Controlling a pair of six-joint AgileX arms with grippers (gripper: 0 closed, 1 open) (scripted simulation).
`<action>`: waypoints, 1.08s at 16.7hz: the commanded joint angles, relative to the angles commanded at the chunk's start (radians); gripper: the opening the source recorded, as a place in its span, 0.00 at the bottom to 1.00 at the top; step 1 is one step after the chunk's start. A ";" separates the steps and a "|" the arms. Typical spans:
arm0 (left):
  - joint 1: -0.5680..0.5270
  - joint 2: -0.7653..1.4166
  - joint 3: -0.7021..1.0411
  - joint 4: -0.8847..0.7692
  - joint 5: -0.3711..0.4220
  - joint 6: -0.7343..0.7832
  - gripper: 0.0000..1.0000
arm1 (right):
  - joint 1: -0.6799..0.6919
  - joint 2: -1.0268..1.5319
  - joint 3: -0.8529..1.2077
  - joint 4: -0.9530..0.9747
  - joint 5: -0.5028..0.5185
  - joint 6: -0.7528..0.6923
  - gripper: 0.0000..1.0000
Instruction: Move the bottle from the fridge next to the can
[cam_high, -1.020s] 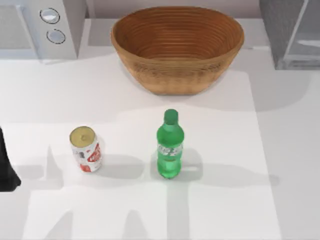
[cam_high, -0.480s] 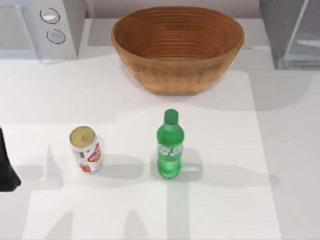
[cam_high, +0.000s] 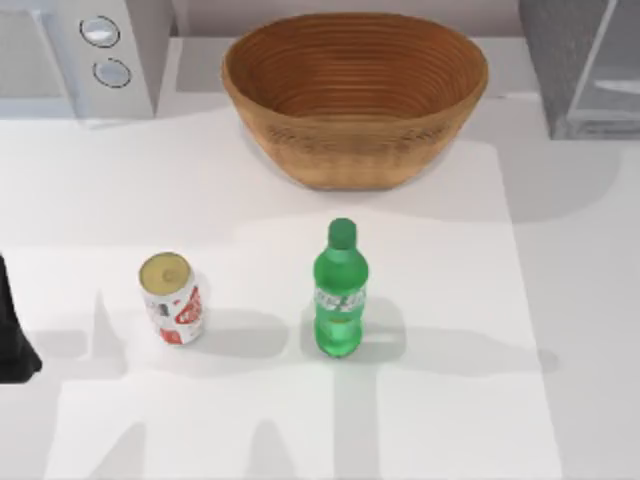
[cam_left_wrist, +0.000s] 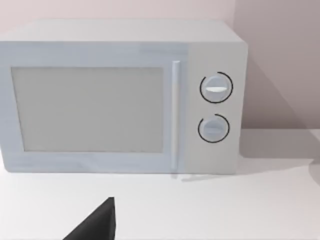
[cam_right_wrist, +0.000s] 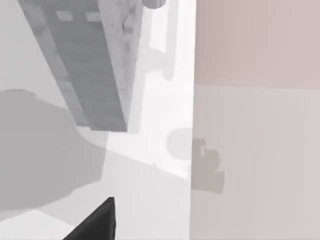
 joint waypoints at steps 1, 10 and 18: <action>0.000 0.000 0.000 0.000 0.000 0.000 1.00 | 0.048 0.003 -0.002 0.066 0.010 0.083 1.00; 0.000 0.000 0.000 0.000 0.000 0.000 1.00 | 0.532 0.003 -0.016 0.738 0.118 0.911 1.00; 0.000 0.000 0.000 0.000 0.000 0.000 1.00 | 0.688 -0.005 -0.021 0.931 0.153 1.110 1.00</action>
